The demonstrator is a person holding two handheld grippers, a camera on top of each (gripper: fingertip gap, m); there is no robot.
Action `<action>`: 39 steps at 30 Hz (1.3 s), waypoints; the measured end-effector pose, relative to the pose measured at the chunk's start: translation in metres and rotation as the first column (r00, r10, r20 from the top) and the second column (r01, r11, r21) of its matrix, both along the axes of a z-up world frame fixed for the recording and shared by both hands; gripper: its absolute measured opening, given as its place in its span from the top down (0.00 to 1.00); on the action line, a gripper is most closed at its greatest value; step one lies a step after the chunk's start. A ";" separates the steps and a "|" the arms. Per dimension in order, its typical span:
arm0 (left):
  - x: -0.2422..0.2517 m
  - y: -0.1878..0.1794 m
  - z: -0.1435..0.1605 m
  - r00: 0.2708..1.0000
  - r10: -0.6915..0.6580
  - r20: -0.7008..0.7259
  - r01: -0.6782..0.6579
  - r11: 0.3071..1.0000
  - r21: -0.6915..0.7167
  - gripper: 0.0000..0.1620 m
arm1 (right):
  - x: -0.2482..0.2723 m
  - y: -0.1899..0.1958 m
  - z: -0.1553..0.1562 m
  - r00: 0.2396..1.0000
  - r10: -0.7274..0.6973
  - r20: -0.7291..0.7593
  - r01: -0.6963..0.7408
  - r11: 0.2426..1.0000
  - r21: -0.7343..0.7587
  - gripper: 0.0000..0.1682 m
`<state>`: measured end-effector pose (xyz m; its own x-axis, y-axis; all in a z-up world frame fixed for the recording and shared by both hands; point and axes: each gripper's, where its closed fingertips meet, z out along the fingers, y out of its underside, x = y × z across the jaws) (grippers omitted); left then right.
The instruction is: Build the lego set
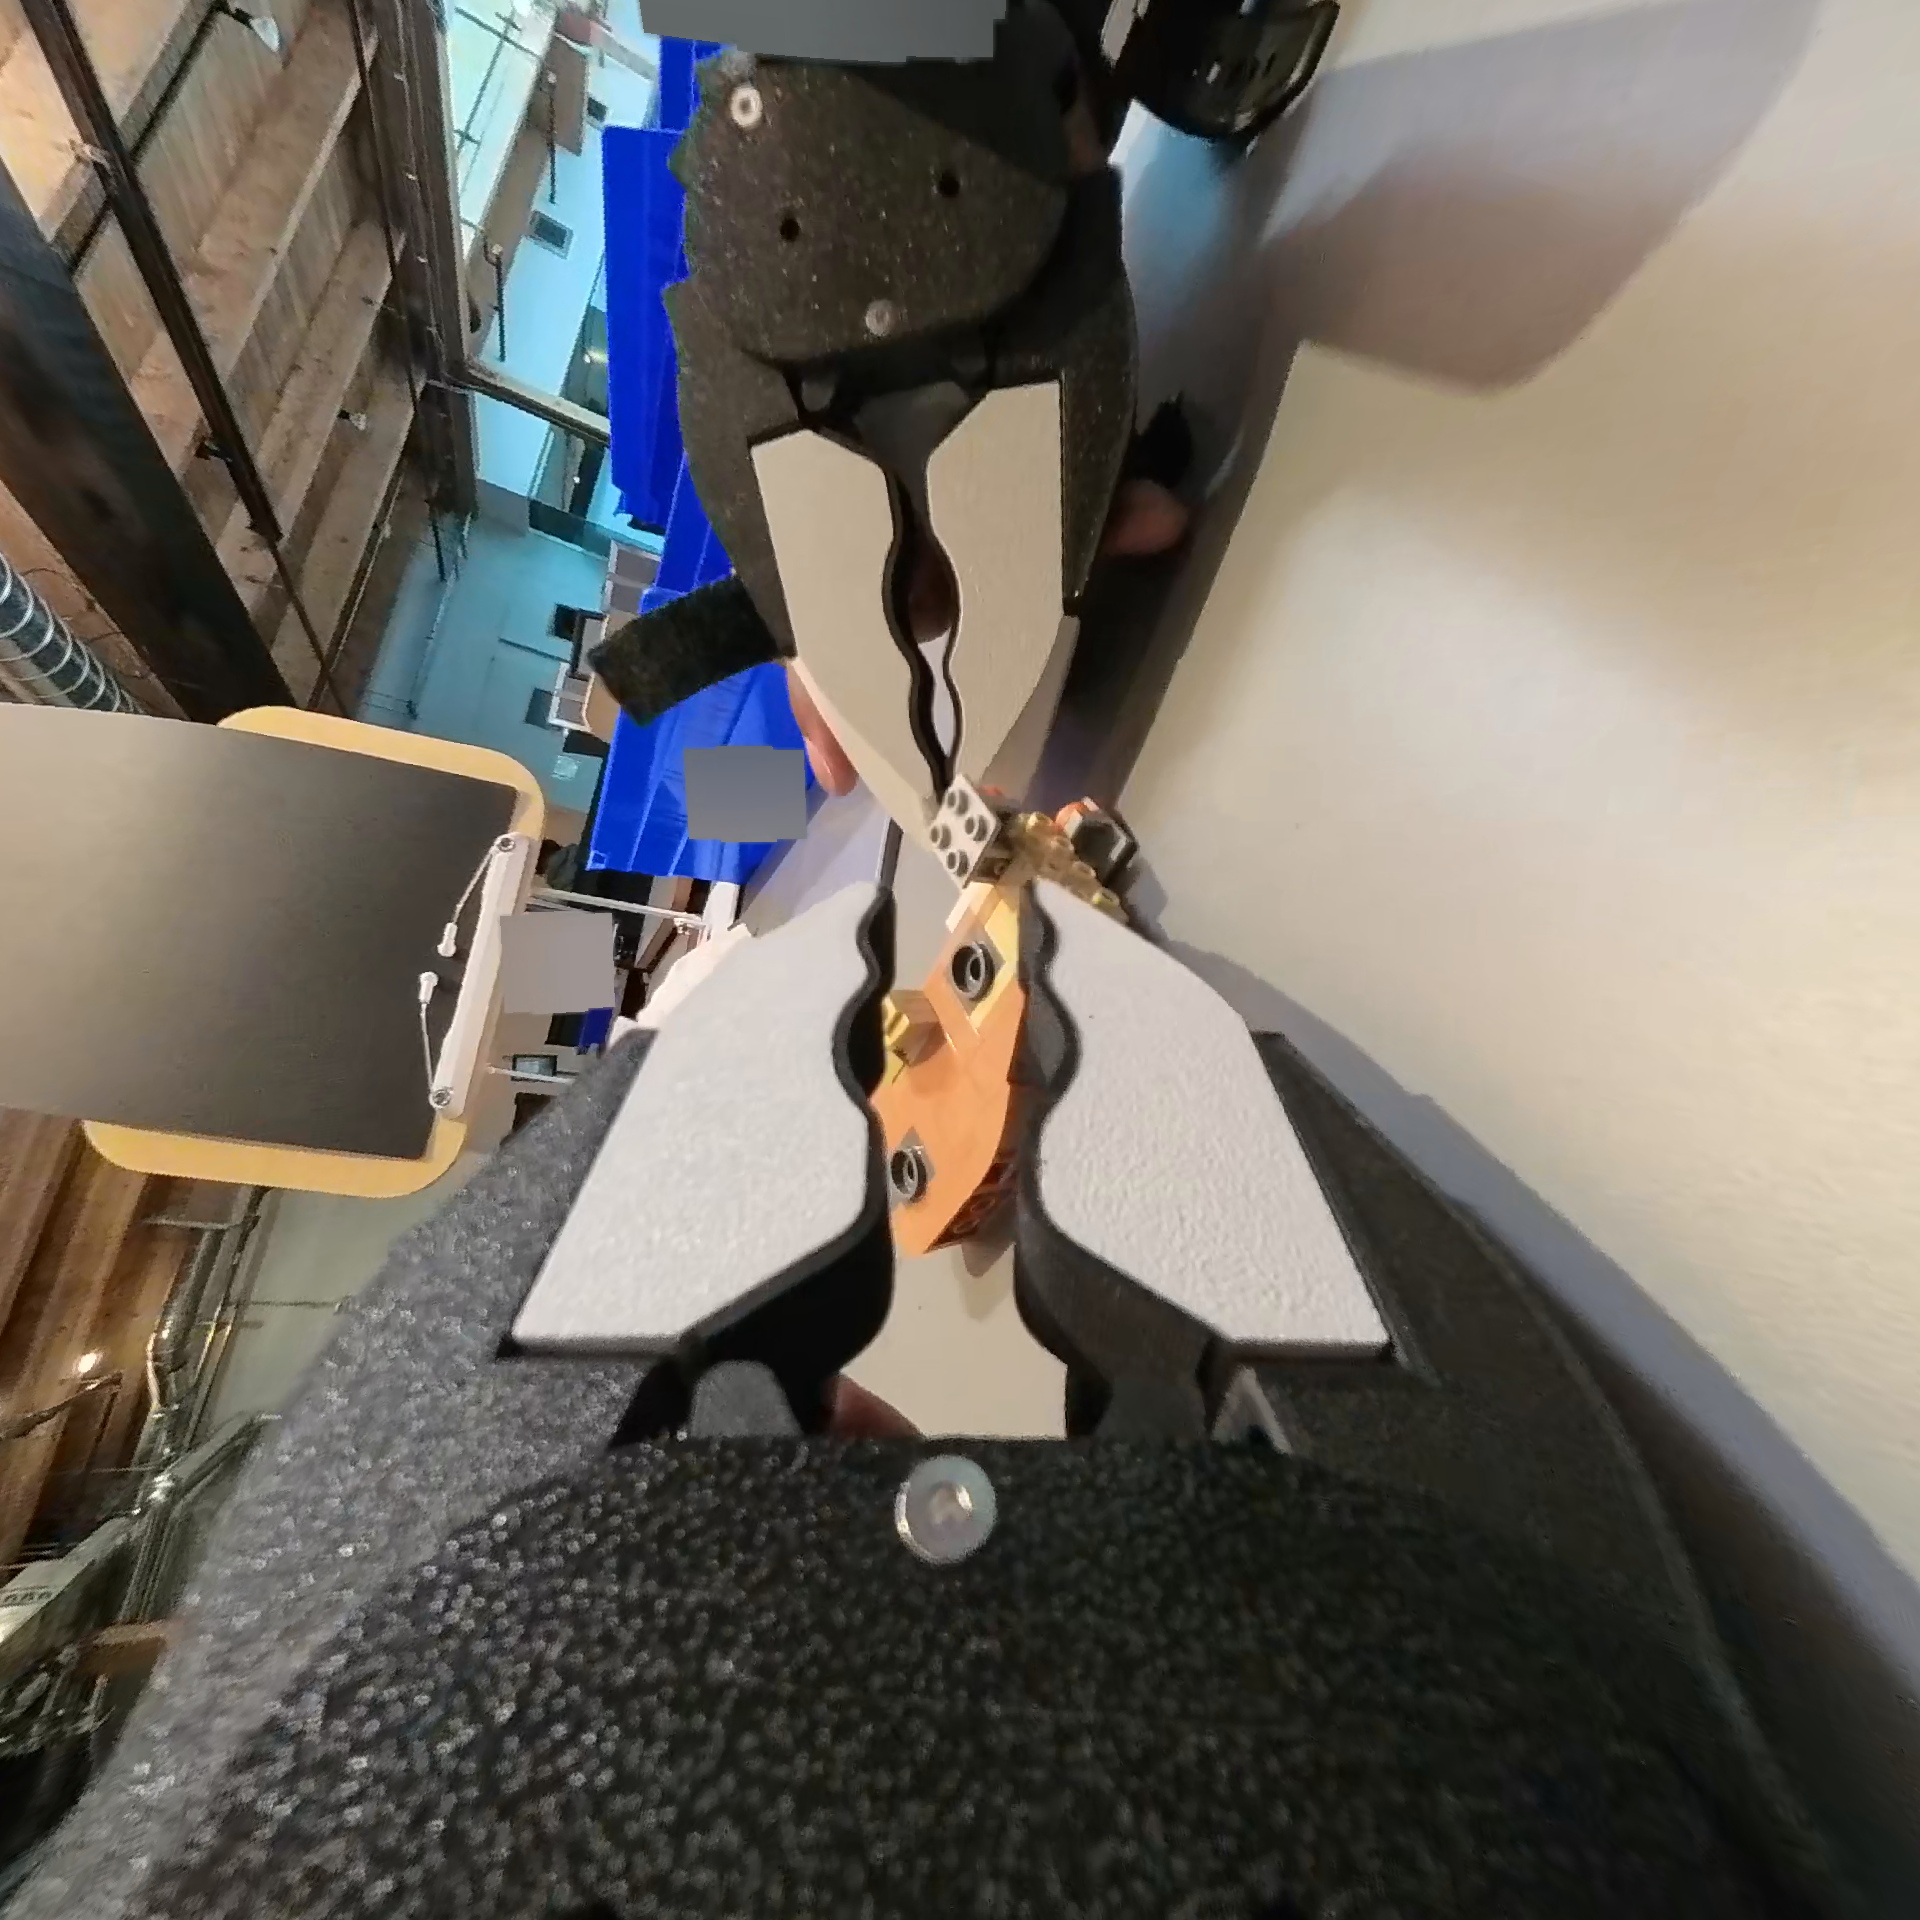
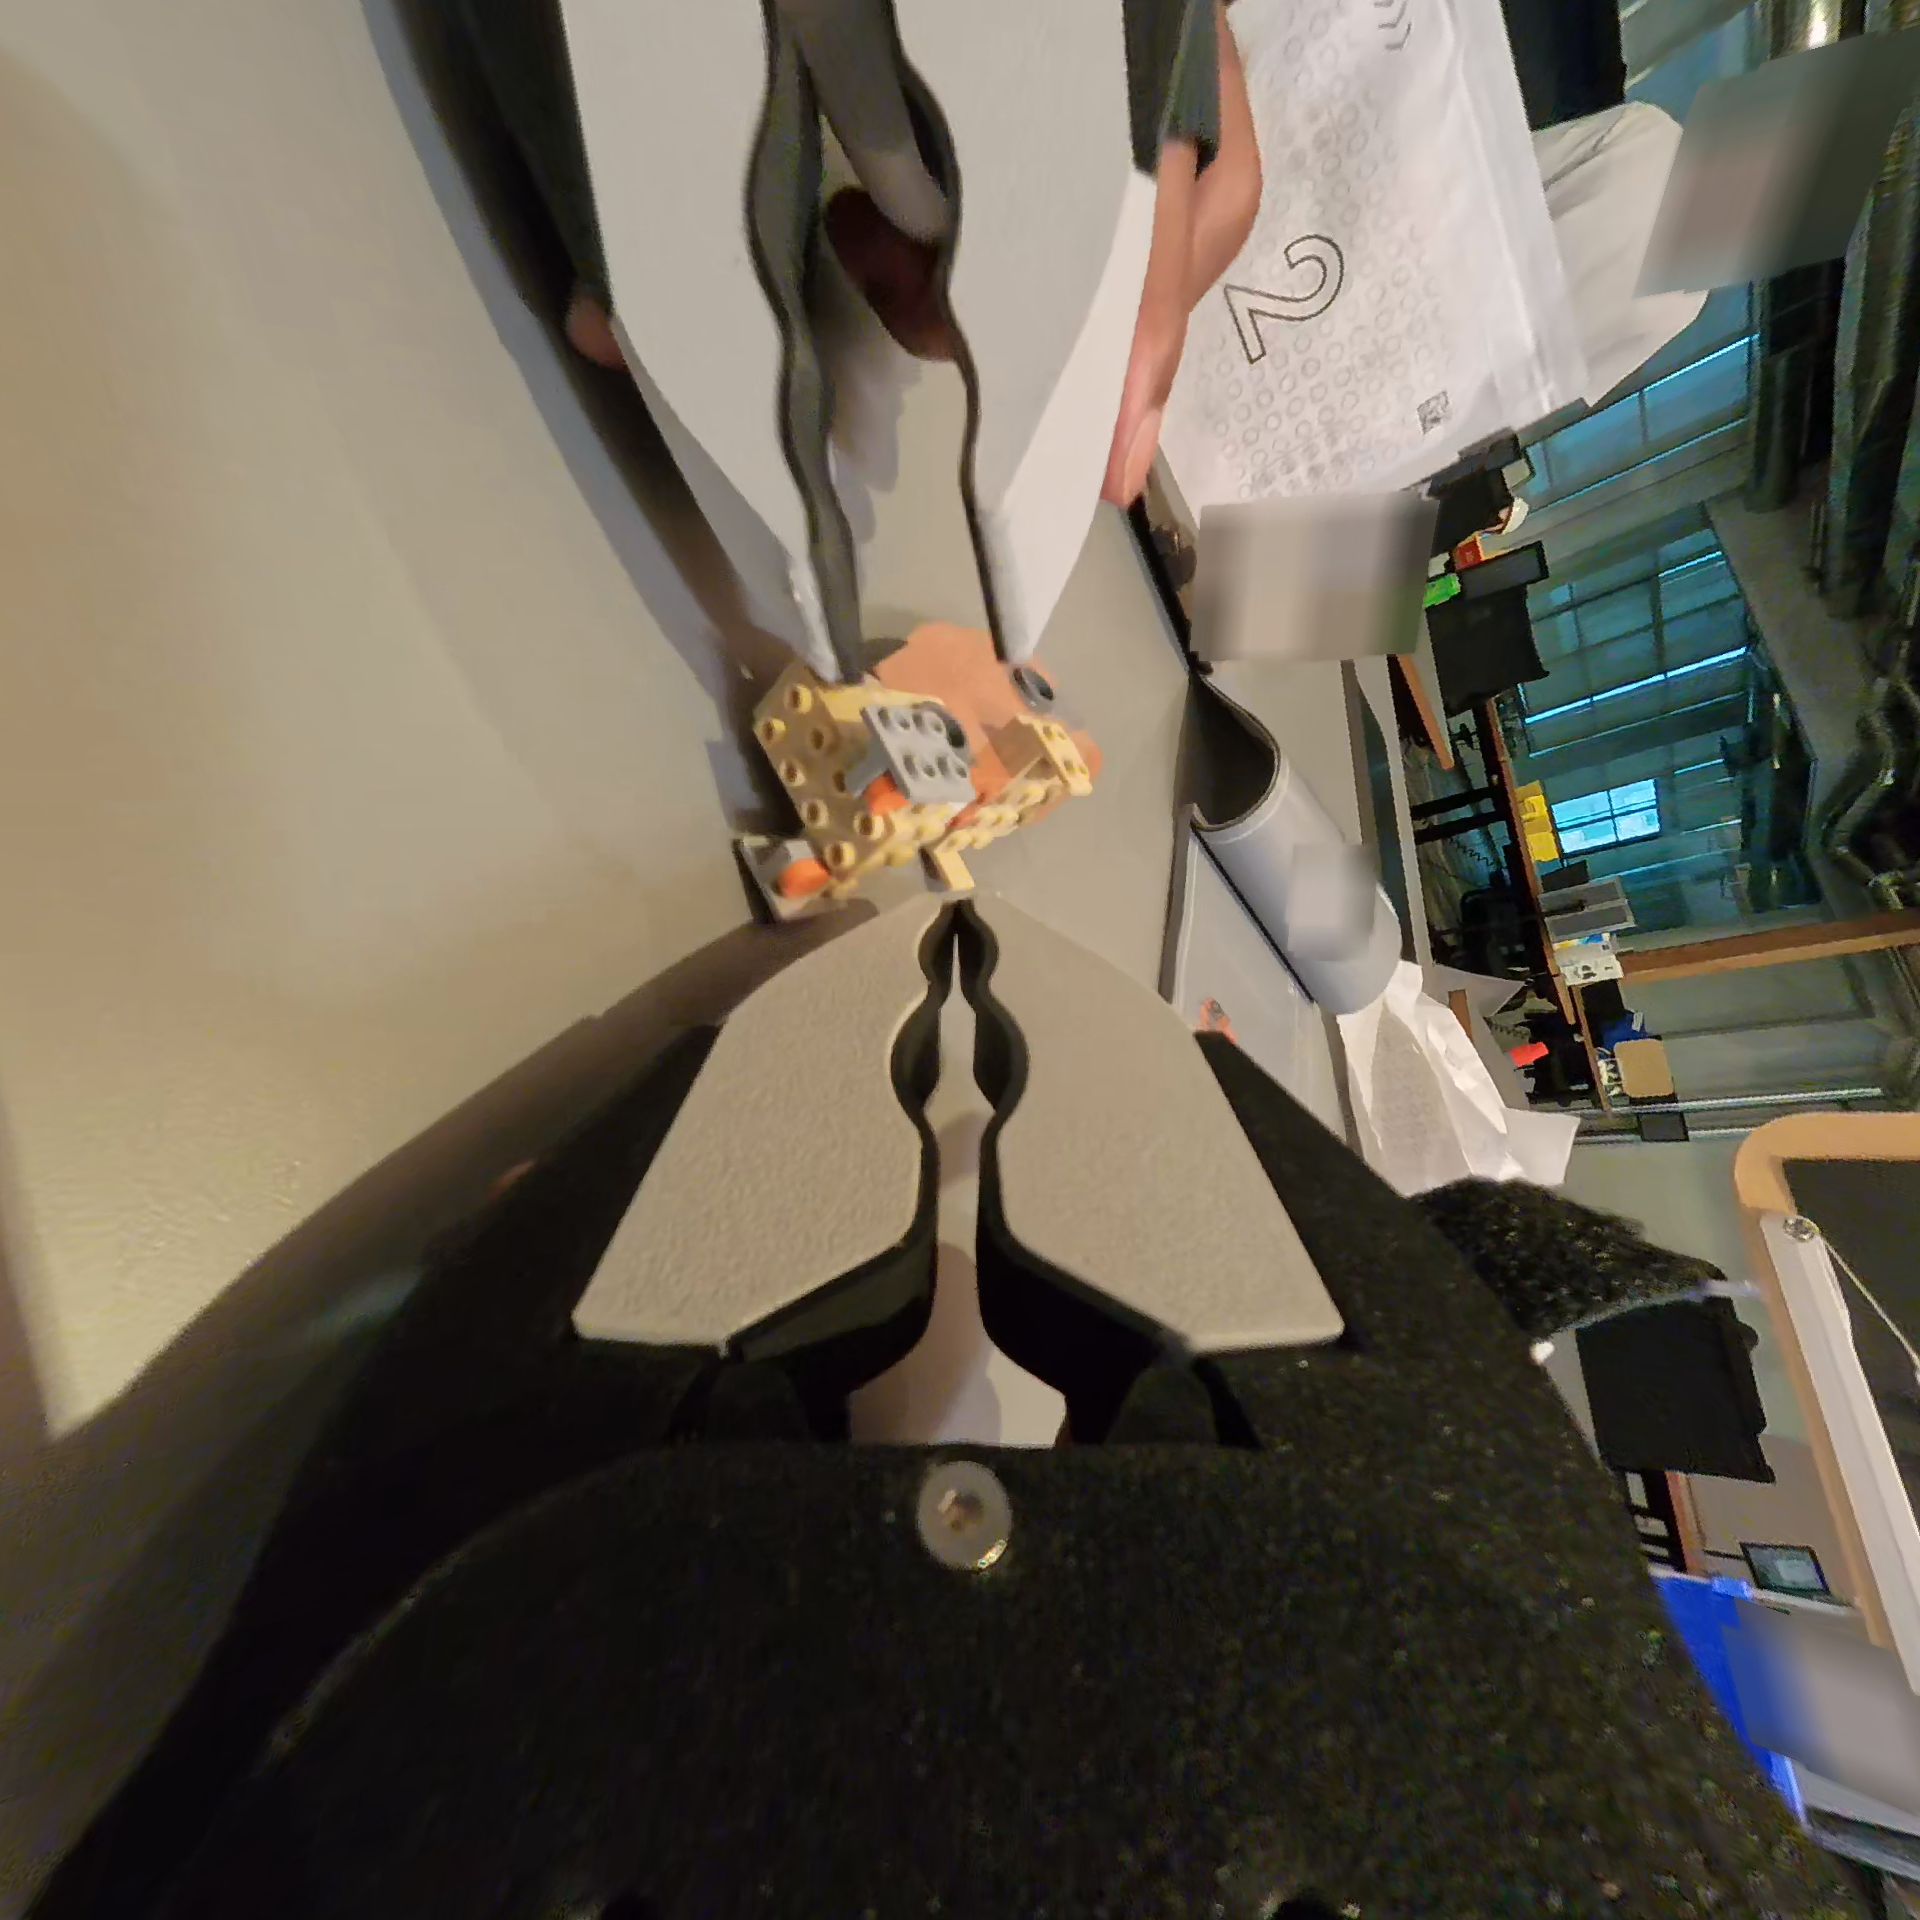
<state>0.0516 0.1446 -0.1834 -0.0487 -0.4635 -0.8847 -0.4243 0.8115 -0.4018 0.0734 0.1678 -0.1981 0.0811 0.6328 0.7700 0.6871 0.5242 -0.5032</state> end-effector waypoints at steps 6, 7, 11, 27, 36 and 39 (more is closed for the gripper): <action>-0.004 0.017 0.000 0.997 0.077 0.000 -0.077 0.997 0.022 0.91 | -0.011 -0.013 -0.001 0.999 0.038 0.021 -0.038 0.999 -0.010 1.00; -0.005 0.020 0.000 0.996 0.089 0.003 -0.089 0.996 0.019 0.91 | -0.012 -0.015 -0.001 0.999 0.042 0.022 -0.042 0.999 -0.016 1.00; -0.011 0.024 0.002 0.996 0.091 0.019 -0.091 0.996 -0.023 0.87 | -0.010 -0.013 -0.002 0.999 0.026 0.037 -0.026 1.000 -0.010 0.98; -0.012 0.031 0.002 0.994 0.104 0.019 -0.102 0.991 -0.089 0.88 | -0.021 -0.002 -0.003 0.997 -0.044 0.057 0.044 0.999 -0.001 0.99; -0.027 0.023 -0.004 0.998 0.066 0.000 -0.064 0.975 -0.211 0.87 | -0.012 0.008 -0.003 0.995 -0.084 0.049 0.085 0.996 -0.020 0.99; -0.032 0.026 -0.005 0.995 0.095 -0.012 -0.094 0.957 -0.273 0.86 | -0.013 0.007 -0.003 0.996 -0.086 0.036 0.088 0.995 -0.055 0.99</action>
